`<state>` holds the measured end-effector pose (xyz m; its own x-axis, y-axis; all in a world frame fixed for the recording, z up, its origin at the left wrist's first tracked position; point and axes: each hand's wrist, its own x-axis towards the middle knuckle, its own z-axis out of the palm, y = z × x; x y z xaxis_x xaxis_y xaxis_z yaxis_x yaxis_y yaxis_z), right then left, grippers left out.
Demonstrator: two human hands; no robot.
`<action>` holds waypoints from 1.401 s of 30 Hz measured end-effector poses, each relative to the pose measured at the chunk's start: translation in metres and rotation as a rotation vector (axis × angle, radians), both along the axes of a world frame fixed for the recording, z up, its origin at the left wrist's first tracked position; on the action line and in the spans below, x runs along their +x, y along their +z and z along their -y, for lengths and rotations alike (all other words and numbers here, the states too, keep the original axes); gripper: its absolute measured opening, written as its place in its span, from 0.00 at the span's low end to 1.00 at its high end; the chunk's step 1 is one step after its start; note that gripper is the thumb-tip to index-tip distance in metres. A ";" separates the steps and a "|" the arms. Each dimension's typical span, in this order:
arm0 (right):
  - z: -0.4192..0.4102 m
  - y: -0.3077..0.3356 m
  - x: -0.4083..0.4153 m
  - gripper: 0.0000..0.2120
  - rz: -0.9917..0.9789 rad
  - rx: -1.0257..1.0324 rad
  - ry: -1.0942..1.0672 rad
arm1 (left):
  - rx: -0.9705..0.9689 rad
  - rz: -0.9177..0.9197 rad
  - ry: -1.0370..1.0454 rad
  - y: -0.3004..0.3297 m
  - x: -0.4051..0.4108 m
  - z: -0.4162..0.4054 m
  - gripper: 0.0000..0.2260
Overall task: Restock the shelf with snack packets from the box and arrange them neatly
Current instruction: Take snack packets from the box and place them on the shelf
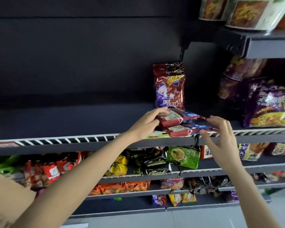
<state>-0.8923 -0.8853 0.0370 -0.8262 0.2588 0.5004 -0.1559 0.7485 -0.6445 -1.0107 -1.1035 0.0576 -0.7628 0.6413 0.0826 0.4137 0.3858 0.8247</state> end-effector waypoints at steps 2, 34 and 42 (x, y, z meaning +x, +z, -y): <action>0.003 -0.003 0.008 0.17 -0.029 0.059 -0.005 | 0.033 -0.042 0.029 0.000 0.006 0.003 0.20; 0.591 -0.014 -0.096 0.11 0.200 0.524 1.291 | -0.727 0.012 1.082 -0.070 0.173 0.630 0.19; 0.732 -0.061 -0.111 0.25 0.454 0.906 1.092 | -0.750 -0.061 1.370 -0.110 0.159 0.709 0.33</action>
<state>-1.0034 -1.6177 -0.0240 -0.5278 -0.8260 -0.1976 -0.8083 0.5600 -0.1818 -0.8517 -1.8125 -0.0524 -0.7853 -0.6062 0.1258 -0.5598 0.7821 0.2740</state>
